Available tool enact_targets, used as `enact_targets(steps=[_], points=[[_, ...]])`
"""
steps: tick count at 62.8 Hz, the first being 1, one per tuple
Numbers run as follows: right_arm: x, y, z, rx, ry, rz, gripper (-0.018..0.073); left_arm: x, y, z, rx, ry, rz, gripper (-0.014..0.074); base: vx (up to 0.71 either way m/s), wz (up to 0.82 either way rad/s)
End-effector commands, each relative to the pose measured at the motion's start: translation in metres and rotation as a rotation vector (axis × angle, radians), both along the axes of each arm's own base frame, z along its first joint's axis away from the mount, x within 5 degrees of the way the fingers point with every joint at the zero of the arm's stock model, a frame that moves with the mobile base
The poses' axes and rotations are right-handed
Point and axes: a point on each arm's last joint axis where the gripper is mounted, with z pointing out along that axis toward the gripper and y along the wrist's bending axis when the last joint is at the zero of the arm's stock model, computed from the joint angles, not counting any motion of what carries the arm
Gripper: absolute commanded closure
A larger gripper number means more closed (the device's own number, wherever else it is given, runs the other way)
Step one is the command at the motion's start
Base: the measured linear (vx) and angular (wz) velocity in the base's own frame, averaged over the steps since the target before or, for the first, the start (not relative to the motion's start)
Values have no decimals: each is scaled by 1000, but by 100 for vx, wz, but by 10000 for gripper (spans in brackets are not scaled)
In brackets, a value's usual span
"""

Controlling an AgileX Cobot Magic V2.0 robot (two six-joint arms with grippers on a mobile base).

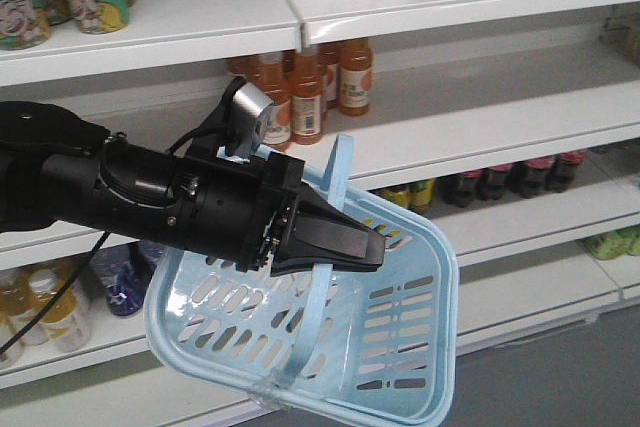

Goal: Place coke in basket with both arms
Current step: 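Drive the base away from the shelf holding the basket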

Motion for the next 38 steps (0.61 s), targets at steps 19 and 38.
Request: enact_targets(steps=[19,38], points=[[0,0,3,-10,-76,0,564,-9,2,27,-110,-32,-12,604,-3,-59],[0,0,3,-10,-76,0,564,-9,2,27,-110,-32,-12,604,-3,-56]])
